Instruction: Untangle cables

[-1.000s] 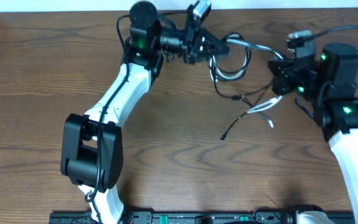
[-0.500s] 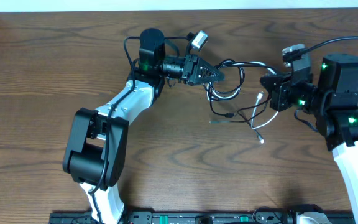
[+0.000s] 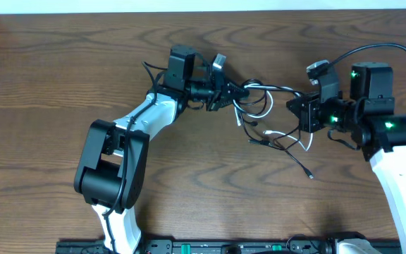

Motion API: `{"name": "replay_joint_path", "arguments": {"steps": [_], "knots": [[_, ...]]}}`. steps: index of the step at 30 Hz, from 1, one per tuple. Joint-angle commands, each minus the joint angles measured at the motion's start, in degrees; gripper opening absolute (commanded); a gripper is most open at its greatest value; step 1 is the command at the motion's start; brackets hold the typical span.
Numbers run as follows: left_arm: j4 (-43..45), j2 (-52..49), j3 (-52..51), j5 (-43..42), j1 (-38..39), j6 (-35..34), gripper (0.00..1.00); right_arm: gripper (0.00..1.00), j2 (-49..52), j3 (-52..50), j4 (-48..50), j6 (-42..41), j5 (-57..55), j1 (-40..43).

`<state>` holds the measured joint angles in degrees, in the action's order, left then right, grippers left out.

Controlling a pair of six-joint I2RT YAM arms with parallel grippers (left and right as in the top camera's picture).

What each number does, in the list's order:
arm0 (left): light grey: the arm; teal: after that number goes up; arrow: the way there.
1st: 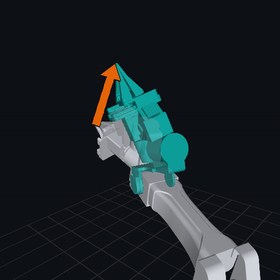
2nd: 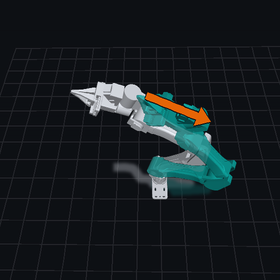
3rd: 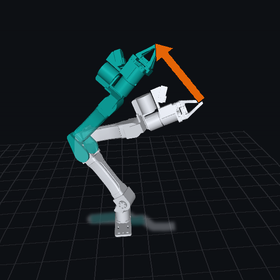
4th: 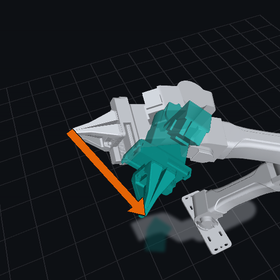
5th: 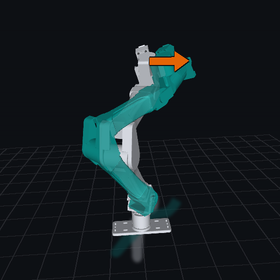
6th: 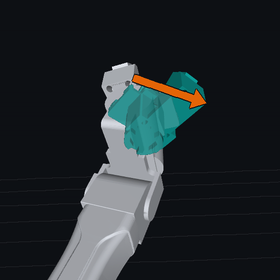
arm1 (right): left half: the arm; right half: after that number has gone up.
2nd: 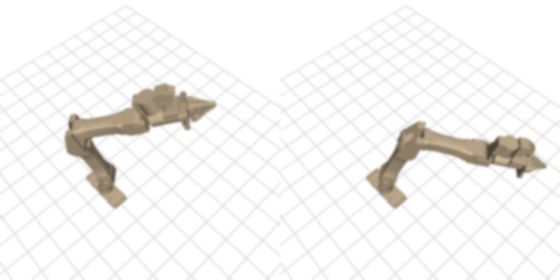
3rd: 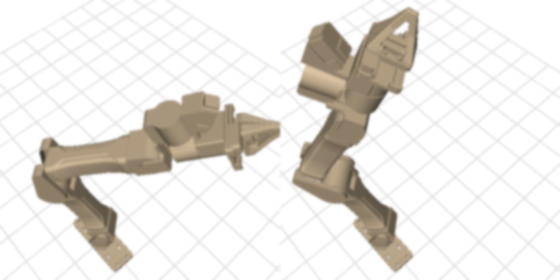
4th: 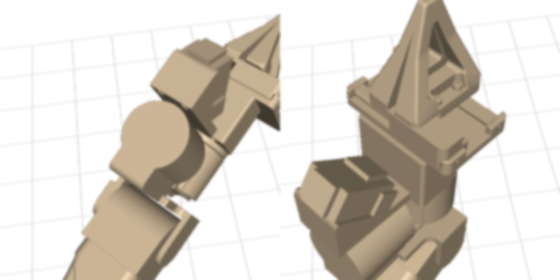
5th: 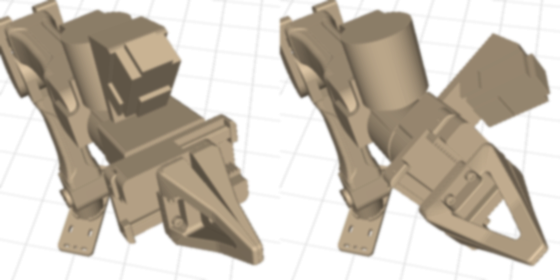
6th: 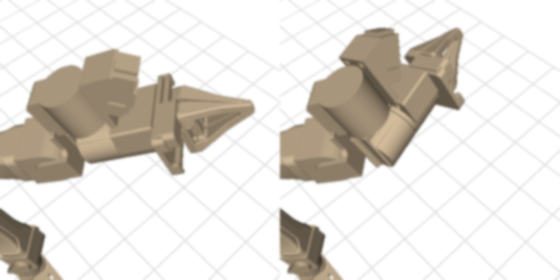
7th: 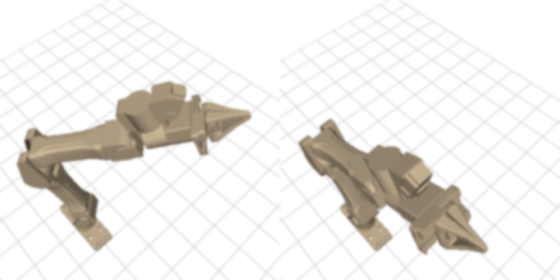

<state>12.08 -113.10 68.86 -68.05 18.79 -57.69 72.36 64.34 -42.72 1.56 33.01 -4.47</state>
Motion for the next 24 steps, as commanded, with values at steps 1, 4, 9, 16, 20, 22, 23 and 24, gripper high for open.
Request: {"name": "replay_joint_path", "arguments": {"steps": [1,4,9,16,20,22,23,24], "knots": [[-9.64,-0.70,-0.35,10.34,-1.18,10.38,0.13,0.01,-0.85,0.63,0.48,0.61,2.71,-0.17],[-16.06,-0.70,-0.35,12.26,-0.96,17.70,0.16,0.01,-0.33,0.63,-0.17,-0.68,3.54,-1.73],[-21.00,-0.70,-0.35,11.78,-0.96,27.47,0.60,0.01,3.63,0.63,-1.92,-0.92,3.34,-5.49],[-24.98,-0.28,2.78,11.58,-2.73,28.30,0.63,0.01,4.79,0.74,-2.01,2.01,8.48,-5.70],[-28.52,0.72,8.35,9.60,-4.83,30.25,0.63,0.01,4.79,1.18,-2.16,4.76,13.84,-5.70],[-28.52,0.72,9.46,5.70,-5.01,32.41,0.63,0.01,4.79,1.64,-2.32,4.81,14.78,-5.70],[-28.59,0.72,9.49,2.95,-4.85,34.97,0.64,0.01,4.79,2.03,-2.58,5.49,15.82,-5.70],[-28.74,0.70,9.49,1.38,-4.72,36.74,0.64,0.01,4.79,2.25,-2.80,5.84,15.96,-5.70]]}}
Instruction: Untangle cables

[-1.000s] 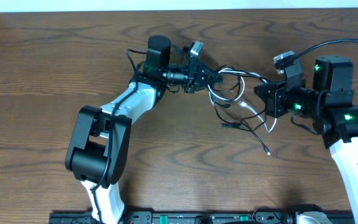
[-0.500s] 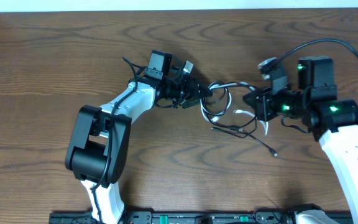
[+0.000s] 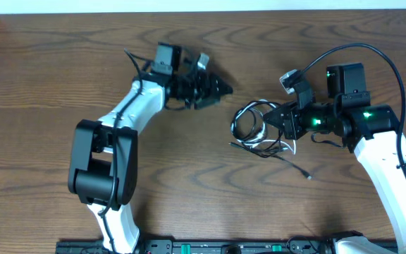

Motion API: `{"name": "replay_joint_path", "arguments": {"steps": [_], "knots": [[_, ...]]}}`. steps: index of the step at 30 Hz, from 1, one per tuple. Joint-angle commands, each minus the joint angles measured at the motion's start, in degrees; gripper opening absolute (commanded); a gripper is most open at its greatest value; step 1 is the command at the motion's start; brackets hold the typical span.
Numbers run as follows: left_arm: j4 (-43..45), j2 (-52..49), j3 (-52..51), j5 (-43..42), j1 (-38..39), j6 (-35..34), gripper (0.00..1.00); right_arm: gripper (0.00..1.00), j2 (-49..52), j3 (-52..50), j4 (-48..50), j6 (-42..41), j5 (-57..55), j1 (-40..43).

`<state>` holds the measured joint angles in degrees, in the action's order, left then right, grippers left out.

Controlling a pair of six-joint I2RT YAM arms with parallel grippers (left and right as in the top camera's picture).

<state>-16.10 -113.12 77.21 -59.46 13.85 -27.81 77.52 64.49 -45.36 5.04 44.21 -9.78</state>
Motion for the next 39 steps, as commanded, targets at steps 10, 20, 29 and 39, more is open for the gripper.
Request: {"name": "replay_joint_path", "arguments": {"steps": [10,20,29,39], "knots": [[-5.18,0.70,1.07,-12.46,-1.29,20.52,0.64,0.01,-0.37,7.93,-9.07,10.49,5.53,-0.39],[10.21,0.59,1.09,-24.70,3.80,14.60,0.78,0.01,-0.28,7.96,-8.85,10.47,7.93,-0.39],[61.61,0.59,2.23,-27.82,-4.04,-32.54,0.78,0.01,-0.28,7.96,-8.63,10.45,8.07,-0.39],[27.87,0.04,2.21,-9.90,-2.99,-10.71,0.77,0.01,-0.28,7.96,-8.37,9.77,7.98,-0.39]]}}
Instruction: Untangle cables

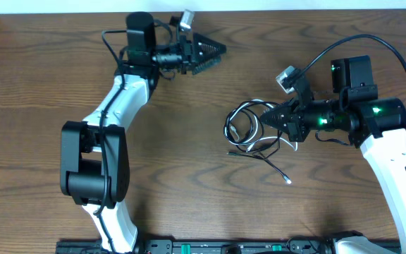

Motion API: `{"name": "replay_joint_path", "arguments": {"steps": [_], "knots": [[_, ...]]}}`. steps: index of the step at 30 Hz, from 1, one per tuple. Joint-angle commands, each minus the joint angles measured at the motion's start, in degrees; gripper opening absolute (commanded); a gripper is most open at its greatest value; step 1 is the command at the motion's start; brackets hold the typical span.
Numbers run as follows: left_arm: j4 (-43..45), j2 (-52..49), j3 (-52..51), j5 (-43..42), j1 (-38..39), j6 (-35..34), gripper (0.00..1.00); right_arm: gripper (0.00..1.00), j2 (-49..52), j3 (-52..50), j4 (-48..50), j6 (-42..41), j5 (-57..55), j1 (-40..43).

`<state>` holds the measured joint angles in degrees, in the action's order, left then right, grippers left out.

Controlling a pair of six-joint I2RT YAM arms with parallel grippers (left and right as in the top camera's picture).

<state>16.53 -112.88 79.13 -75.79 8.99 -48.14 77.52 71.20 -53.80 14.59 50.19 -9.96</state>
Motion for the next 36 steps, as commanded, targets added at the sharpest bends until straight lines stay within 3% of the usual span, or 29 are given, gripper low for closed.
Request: {"name": "replay_joint_path", "arguments": {"steps": [1,5,10,13,18,29,36], "knots": [[-7.30,-0.17,0.28,8.15,2.29,11.17,0.78,0.01,-0.28,1.25,0.02,0.22,1.92,-0.22],[-22.49,-0.17,0.42,20.24,4.74,21.75,0.77,0.01,-0.28,1.25,-0.02,0.22,1.79,-0.22],[-49.40,-0.17,8.11,34.27,7.96,39.76,0.77,0.01,-0.26,1.25,0.00,0.24,1.77,-0.22],[-58.16,-0.17,14.95,34.80,8.94,46.51,0.77,0.01,-0.26,1.22,-0.02,0.24,1.79,-0.22],[-61.46,-0.17,20.06,22.47,8.83,54.60,0.77,0.01,-0.26,1.22,-1.03,0.35,1.77,-0.22],[-75.49,-1.55,20.04,17.16,11.23,72.17,0.77,0.01,-0.26,1.22,-1.57,0.92,1.62,-0.22],[-77.00,-5.03,19.56,14.69,12.92,73.26,0.77,0.01,-0.26,1.22,-1.49,0.92,0.74,-0.22]]}}
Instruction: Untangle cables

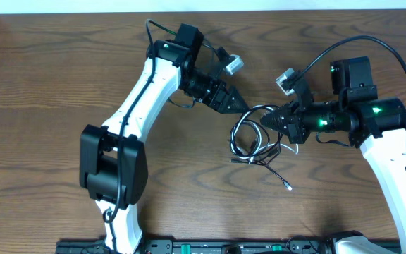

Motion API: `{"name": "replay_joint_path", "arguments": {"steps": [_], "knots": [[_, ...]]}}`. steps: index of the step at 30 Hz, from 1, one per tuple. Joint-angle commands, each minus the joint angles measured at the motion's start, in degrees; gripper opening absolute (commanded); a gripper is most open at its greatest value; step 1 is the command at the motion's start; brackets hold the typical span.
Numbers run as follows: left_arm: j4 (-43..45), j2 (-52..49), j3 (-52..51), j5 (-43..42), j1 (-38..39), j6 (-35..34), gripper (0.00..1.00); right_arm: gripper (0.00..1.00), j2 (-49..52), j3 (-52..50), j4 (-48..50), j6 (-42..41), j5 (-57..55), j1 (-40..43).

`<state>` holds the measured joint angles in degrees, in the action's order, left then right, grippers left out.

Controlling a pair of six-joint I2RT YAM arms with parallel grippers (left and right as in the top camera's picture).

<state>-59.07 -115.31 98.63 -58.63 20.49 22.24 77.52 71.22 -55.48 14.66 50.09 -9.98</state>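
A tangle of black and white cables lies on the wooden table, right of centre. One thin black lead trails off to a small plug. At the bundle's right edge is my right gripper, pointing left and shut on the strands. My left gripper reaches in from the upper left. Its tip sits just above the top loop of the bundle, and it looks open with nothing held.
The brown table runs to a white wall at the far edge. A black equipment rail lines the near edge. The right arm's own thick black cable arcs above its wrist.
My left gripper has swung from the far edge of the table down and right to the top of the bundle. The right gripper and the cables have barely shifted.
Both grippers first held the tangle, stretched between them at mid-table. Then the left gripper was free of the cables and drawn back left while the right kept the bundle. It was later up at the far edge, and now it is back at the bundle.
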Motion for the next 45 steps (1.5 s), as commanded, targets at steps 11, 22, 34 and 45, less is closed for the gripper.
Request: {"name": "replay_joint_path", "arguments": {"steps": [11,22,34,45], "knots": [[-5.66,-5.25,0.07,-1.81,5.14,7.08,0.69,0.01,-0.26,1.20,0.81,1.07,0.35,-0.20],[-8.35,-5.27,-2.05,2.19,5.25,10.97,0.48,0.01,-0.26,1.20,1.03,1.01,-1.57,-0.20],[-4.48,-5.22,-0.28,9.88,1.70,1.84,0.07,0.01,-0.26,1.20,1.01,-9.09,-18.38,0.98],[-2.91,1.14,8.83,9.66,-6.03,-11.23,0.07,0.01,0.13,1.09,3.69,-19.32,-38.64,3.65]]}}
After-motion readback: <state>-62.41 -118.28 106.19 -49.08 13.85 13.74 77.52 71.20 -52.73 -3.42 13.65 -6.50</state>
